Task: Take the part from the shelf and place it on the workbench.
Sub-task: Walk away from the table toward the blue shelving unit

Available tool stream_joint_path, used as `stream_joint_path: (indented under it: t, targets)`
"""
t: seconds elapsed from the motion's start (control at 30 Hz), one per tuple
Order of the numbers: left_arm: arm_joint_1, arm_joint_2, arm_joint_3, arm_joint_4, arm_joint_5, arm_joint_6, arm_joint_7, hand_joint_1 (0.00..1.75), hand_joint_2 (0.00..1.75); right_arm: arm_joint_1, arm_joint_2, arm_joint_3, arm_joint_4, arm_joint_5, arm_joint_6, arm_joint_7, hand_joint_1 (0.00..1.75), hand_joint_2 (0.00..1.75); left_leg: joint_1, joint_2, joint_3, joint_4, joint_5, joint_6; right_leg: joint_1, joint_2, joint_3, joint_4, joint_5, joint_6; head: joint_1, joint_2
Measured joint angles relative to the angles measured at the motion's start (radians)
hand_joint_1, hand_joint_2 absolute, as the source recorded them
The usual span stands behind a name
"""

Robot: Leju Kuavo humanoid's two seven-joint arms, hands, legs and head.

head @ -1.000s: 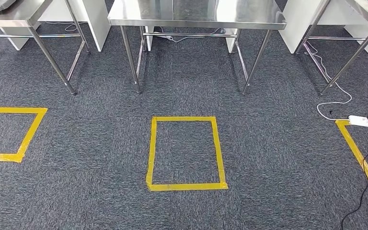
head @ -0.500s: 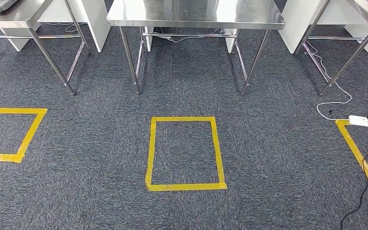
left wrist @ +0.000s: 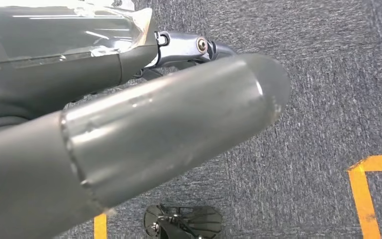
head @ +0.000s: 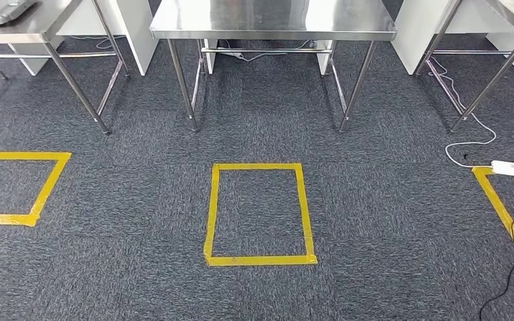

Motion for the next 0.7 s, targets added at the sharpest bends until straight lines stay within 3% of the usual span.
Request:
stream_joint_path:
  t: [0.1,0.13,0.17,0.23,0.27,0.3,0.33,0.37,0.4,0.47,0.53,0.6,0.63,0.7]
  targets:
    - [0.001,0.001,0.002,0.000,0.000,0.000,0.000,0.00,0.00,0.000,-0.001,0.003,0.000,0.000,0.000,0.000,0.00,0.00,0.007,0.000,-0.006,0.007,-0.002,-0.016,0.002,0.001,-0.007,0.004,0.013,-0.031,-0.002,0.000]
    - [0.001,0.001,0.002,0.000,0.000,0.000,0.000,0.00,0.00,0.000,-0.001,0.003,0.000,0.000,0.000,0.000,0.00,0.00,0.011,0.000,-0.015,0.027,-0.021,-0.021,0.000,0.000,-0.008,0.003,0.018,-0.040,-0.004,0.000]
    - [0.001,0.001,0.003,0.000,0.000,0.000,0.000,0.00,0.00,-0.001,-0.001,0.003,0.000,0.000,0.000,0.000,0.00,0.00,0.013,0.001,-0.034,0.068,-0.053,-0.025,-0.001,0.000,-0.011,0.003,0.023,-0.049,-0.005,0.000]
    - [0.001,0.001,0.004,0.000,0.000,0.000,0.000,0.00,0.00,0.000,-0.001,0.004,0.000,0.000,0.000,0.001,0.00,0.00,0.015,0.001,-0.087,0.201,-0.134,-0.032,0.003,-0.002,-0.020,0.003,0.030,-0.059,-0.008,0.000]
    - [0.002,0.001,0.004,0.000,0.000,0.000,0.001,0.00,0.00,0.001,-0.001,0.004,0.000,0.001,0.001,0.001,0.00,0.00,0.015,0.001,-0.109,0.261,-0.161,-0.034,0.005,-0.003,-0.025,0.004,0.032,-0.062,-0.008,0.000]
    - [0.002,0.001,0.004,0.000,0.000,0.000,0.001,0.00,0.00,0.002,-0.001,0.004,0.000,0.001,0.002,0.002,0.00,0.00,0.015,0.001,-0.116,0.292,-0.169,-0.035,0.006,-0.003,-0.028,0.004,0.034,-0.063,-0.008,0.000]
    - [0.002,0.001,0.005,0.000,0.001,0.000,0.002,0.00,0.00,0.002,-0.001,0.004,0.000,0.001,0.003,0.002,0.00,0.00,0.015,0.001,-0.104,0.283,-0.157,-0.034,0.006,-0.003,-0.029,0.005,0.035,-0.063,-0.008,0.000]
    - [0.002,0.001,0.005,0.000,0.001,0.000,0.002,0.00,0.00,0.002,-0.001,0.004,0.000,0.001,0.004,0.002,0.00,0.00,0.015,0.001,-0.071,0.233,-0.130,-0.032,0.007,-0.003,-0.028,0.005,0.036,-0.062,-0.008,0.000]
    - [0.002,0.001,0.005,0.000,0.002,0.000,0.002,0.00,0.00,0.001,-0.001,0.004,0.000,0.001,0.005,0.002,0.00,0.00,0.016,0.001,-0.028,0.160,-0.098,-0.028,0.007,-0.003,-0.026,0.005,0.036,-0.061,-0.008,0.000]
    - [0.000,0.001,0.005,0.000,0.001,0.000,0.002,0.00,0.00,0.000,-0.001,0.004,0.000,0.001,0.008,0.002,0.00,0.00,0.013,0.001,0.039,0.039,-0.064,-0.022,0.013,-0.002,-0.027,0.006,0.037,-0.055,-0.007,0.000]
    - [-0.001,0.001,0.004,0.000,0.001,0.000,0.002,0.00,0.00,-0.002,-0.001,0.004,0.000,0.001,0.010,0.002,0.00,0.00,0.006,0.000,0.050,0.009,-0.063,-0.014,0.018,-0.002,-0.031,0.005,0.041,-0.043,-0.006,0.000]
    - [0.000,0.000,0.005,0.000,0.001,0.001,0.002,0.00,0.00,-0.002,-0.001,0.004,0.000,0.001,0.011,0.002,0.00,0.00,0.002,0.001,0.046,0.003,-0.054,0.001,0.018,-0.002,-0.037,0.005,0.043,-0.029,-0.007,0.000]
    - [0.000,0.000,0.005,0.000,0.002,0.002,0.002,0.00,0.00,-0.002,-0.001,0.004,0.000,0.001,0.011,0.002,0.00,0.00,0.002,0.002,0.045,-0.002,-0.048,0.011,0.019,-0.002,-0.045,0.020,0.032,-0.026,-0.006,0.000]
    - [-0.001,0.000,0.005,0.000,0.002,0.004,0.001,0.00,0.00,-0.001,-0.002,0.004,0.000,0.001,0.012,0.002,0.00,0.00,0.003,0.004,0.041,-0.009,-0.039,0.025,0.018,-0.001,-0.090,0.114,-0.021,-0.032,-0.004,0.000]
